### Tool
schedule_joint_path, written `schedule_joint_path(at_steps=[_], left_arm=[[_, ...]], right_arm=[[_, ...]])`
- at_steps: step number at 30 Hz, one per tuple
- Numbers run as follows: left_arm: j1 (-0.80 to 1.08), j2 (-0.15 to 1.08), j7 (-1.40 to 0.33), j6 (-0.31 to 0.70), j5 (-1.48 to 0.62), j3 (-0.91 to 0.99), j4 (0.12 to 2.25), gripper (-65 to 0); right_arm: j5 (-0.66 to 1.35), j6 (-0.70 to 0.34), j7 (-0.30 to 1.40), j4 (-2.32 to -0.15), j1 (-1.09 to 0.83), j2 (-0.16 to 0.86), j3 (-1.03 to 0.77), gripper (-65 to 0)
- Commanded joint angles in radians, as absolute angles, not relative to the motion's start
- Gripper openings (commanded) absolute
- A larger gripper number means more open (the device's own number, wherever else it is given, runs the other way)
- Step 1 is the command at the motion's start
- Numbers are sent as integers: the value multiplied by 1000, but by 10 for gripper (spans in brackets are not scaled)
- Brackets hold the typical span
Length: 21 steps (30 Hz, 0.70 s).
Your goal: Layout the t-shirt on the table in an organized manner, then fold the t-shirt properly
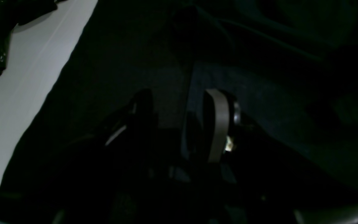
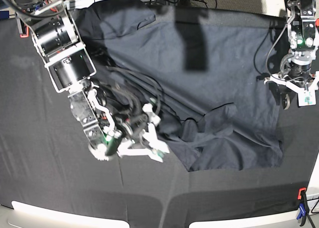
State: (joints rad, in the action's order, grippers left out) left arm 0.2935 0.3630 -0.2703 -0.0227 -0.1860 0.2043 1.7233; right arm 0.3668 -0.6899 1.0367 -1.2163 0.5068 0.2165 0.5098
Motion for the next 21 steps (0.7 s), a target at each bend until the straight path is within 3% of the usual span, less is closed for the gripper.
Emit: schedule_joint_path(at_steps=[1,3,6,10,14,21], left_arm=[[285,377,-246,-26,-184,211,1742,-401],[285,377,-246,-26,-184,211,1742,-401],[285,377,-246,-25,-184,211,1742,-401],[285,377,-247,-26,-184,211,1742,-401],[285,377,-247,-26,-184,211,1742,-401],[286,376,-247,-26,-184,211,1742,-401]], right_arm=[[377,-698,1029,-1233,541,216,505,-373],[378,-698,1048,-1233,546,216,505,-461],[394,-698,1091,-1233,559,216,502,-650],[330,-698,1071,-1233,593,216,464,-650],[150,-648,888,-1233,619,221,347,-650],[64,-609,685,-1173,630,287,207,-650]])
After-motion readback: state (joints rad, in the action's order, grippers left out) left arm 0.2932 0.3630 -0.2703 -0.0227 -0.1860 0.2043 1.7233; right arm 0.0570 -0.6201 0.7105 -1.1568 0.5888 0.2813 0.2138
